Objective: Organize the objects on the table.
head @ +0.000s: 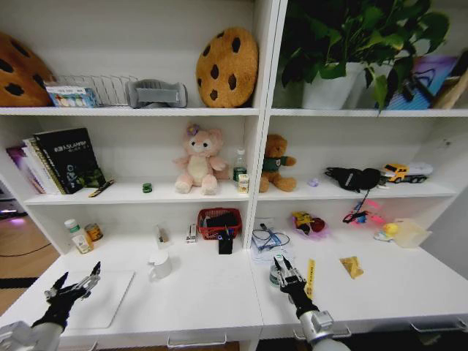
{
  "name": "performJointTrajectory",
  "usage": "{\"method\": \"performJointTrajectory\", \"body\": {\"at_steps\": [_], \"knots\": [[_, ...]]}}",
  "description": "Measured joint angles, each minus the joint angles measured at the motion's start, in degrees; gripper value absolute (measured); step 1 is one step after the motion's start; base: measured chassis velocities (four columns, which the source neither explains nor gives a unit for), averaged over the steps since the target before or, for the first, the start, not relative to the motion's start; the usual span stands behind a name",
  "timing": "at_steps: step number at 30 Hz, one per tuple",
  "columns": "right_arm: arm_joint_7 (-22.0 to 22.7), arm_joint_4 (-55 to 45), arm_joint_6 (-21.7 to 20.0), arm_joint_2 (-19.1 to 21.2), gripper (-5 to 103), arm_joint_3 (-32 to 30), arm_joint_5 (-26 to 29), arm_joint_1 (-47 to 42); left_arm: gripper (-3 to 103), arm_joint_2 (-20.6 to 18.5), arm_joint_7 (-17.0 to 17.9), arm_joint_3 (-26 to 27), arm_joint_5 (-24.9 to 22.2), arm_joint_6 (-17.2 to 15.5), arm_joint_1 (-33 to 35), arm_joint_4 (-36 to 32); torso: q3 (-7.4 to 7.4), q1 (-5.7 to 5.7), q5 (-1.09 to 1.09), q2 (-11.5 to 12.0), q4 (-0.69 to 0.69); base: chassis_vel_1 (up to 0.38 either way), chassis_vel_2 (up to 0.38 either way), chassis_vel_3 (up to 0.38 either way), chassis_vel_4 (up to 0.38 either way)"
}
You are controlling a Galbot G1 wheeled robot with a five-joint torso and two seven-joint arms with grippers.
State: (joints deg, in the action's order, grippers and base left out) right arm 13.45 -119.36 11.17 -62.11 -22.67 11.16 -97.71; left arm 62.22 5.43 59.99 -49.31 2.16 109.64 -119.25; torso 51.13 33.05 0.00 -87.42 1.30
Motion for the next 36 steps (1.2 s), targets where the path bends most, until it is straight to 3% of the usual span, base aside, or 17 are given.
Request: {"method": "performJointTrajectory", "body": {"at_steps": [10, 13, 18, 20, 25, 36], "knots": [[8.10, -13.79, -4.51, -5.07, 27, -5.10, 1.03, -12.41, 100, 0.00, -0.01, 0.00, 0.00, 0.00, 0.00, 0.00, -0.01, 0.00, -0.01, 0.00, 0.00, 0.000, 0.000, 0.000, 0.000], [11.15, -17.95, -5.49, -7.65, 27, -5.57, -1.19, -18.31, 100, 0.00, -0.01, 0.00, 0.00, 0.00, 0.00, 0.00, -0.01, 0.00, -0.01, 0.00, 0.02, 0.000, 0.000, 0.000, 0.000], [12.04, -19.07, -5.65, -8.17, 27, -5.49, -2.10, -20.11, 100, 0.00, -0.01, 0.00, 0.00, 0.01, 0.00, 0.00, -0.01, -0.01, -0.03, -0.01, 0.02, 0.000, 0.000, 0.000, 0.000], [14.81, -20.24, -6.16, -9.84, 27, -4.37, -5.63, -23.77, 100, 0.00, -0.01, -0.01, 0.00, 0.00, 0.00, -0.01, -0.01, 0.00, -0.02, 0.00, 0.00, 0.000, 0.000, 0.000, 0.000], [18.22, -13.59, -4.38, -11.67, 27, -4.51, -7.56, -25.63, 100, 0.00, 0.00, -0.01, 0.00, 0.00, 0.00, -0.01, 0.00, 0.00, 0.00, 0.00, 0.00, 0.000, 0.000, 0.000, 0.000], [19.24, -6.00, -0.92, -10.97, 27, -3.86, -7.93, -27.39, 100, 0.00, 0.00, -0.01, 0.00, 0.00, 0.00, -0.01, 0.00, 0.00, 0.00, 0.00, 0.00, 0.000, 0.000, 0.000, 0.000]]}}
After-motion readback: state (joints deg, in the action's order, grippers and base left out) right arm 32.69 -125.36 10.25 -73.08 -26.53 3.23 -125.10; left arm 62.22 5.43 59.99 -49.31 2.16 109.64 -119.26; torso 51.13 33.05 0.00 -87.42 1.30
